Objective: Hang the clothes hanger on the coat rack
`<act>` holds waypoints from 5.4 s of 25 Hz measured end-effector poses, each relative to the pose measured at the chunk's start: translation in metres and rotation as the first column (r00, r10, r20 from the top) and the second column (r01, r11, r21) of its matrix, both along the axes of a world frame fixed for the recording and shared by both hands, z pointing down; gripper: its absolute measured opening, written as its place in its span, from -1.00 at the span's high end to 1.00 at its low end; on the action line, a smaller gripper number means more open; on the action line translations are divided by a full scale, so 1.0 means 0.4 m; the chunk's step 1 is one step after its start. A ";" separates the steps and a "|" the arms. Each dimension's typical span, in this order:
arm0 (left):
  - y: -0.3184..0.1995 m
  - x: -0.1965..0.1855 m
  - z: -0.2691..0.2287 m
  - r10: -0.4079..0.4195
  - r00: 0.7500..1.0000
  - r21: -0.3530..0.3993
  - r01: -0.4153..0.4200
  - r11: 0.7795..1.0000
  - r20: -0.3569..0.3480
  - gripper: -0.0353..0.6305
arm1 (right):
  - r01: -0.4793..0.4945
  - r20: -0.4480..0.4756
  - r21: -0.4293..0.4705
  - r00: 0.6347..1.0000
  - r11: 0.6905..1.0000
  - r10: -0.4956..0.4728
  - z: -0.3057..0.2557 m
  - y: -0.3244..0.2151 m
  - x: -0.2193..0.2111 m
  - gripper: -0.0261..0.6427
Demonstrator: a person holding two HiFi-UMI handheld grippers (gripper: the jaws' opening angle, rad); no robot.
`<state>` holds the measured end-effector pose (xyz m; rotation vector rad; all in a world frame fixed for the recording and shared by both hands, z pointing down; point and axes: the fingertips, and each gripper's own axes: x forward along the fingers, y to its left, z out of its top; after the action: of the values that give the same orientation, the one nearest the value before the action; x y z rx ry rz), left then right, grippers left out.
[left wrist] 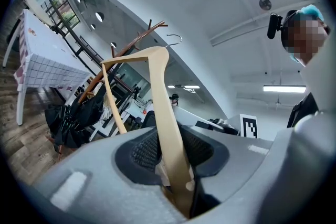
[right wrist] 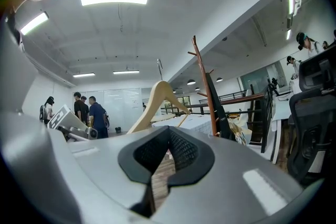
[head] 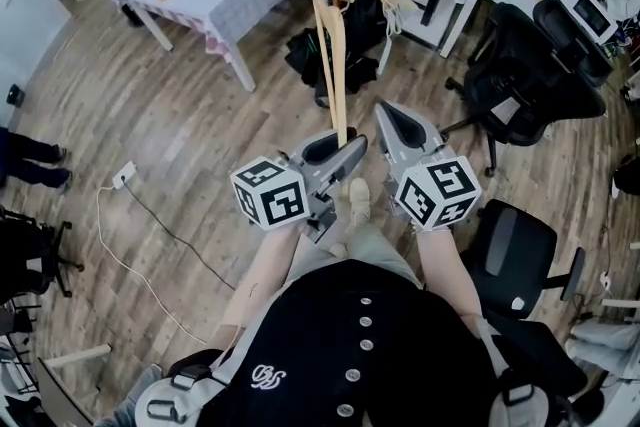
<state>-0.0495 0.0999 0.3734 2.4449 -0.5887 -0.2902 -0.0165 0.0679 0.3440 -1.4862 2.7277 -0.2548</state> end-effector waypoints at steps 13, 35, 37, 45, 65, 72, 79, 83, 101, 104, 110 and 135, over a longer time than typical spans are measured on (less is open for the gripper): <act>-0.234 0.043 0.006 -0.035 0.999 0.013 0.035 0.999 -0.005 0.53 | 0.026 0.027 0.016 0.999 1.000 -0.027 0.007 -0.239 0.052 0.92; -0.701 0.143 -0.018 -0.144 0.990 0.011 0.144 0.990 0.003 0.53 | 0.140 0.073 0.040 0.987 0.989 -0.142 -0.048 -0.711 0.138 0.92; -0.734 0.151 -0.016 -0.153 0.988 0.012 0.153 0.988 0.004 0.53 | 0.156 0.070 0.044 0.985 0.987 -0.158 -0.048 -0.739 0.139 0.92; -0.798 0.189 -0.022 -0.171 0.985 0.014 0.171 0.985 -0.004 0.53 | 0.183 0.084 0.026 0.979 0.983 -0.184 -0.030 -0.823 0.156 0.92; -0.916 0.101 -0.003 -0.176 0.984 -0.012 0.176 0.984 0.039 0.52 | 0.171 0.101 0.008 0.980 0.985 -0.171 -0.021 -0.927 0.096 0.92; -0.949 0.090 -0.015 -0.152 0.988 -0.017 0.152 0.988 0.017 0.53 | 0.161 0.103 0.013 0.982 0.987 -0.161 -0.029 -0.965 0.084 0.92; -0.986 0.079 -0.024 -0.132 0.991 -0.004 0.133 0.991 0.028 0.53 | 0.148 0.082 0.027 0.985 0.989 -0.150 -0.042 -0.996 0.076 0.92; -1.006 0.074 -0.019 -0.116 0.992 0.000 0.116 0.993 0.045 0.52 | 0.145 0.074 0.013 0.987 0.989 -0.145 -0.031 -1.012 0.073 0.92; -1.111 0.029 0.054 -0.128 0.990 -0.065 0.132 0.989 0.061 0.51 | 0.127 0.068 -0.019 0.990 0.992 -0.125 0.007 -1.083 0.048 0.92; -1.127 0.023 0.061 -0.132 0.990 -0.071 0.136 0.988 0.059 0.51 | 0.118 0.070 -0.022 0.991 0.993 -0.116 0.013 -1.093 0.052 0.92; -1.147 0.024 0.069 -0.127 0.990 -0.075 0.131 0.989 0.064 0.51 | 0.101 0.071 -0.027 0.993 0.995 -0.099 0.015 -1.110 0.065 0.92; -1.157 0.072 0.173 -0.063 0.989 -0.142 0.082 0.987 0.134 0.51 | 0.080 0.038 -0.074 0.996 0.994 -0.077 0.061 -1.127 0.105 0.92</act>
<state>-0.0208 -0.3628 0.4425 2.3151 -0.7296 -0.1139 0.0257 -0.3828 0.3686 -1.3789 2.7815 -0.3866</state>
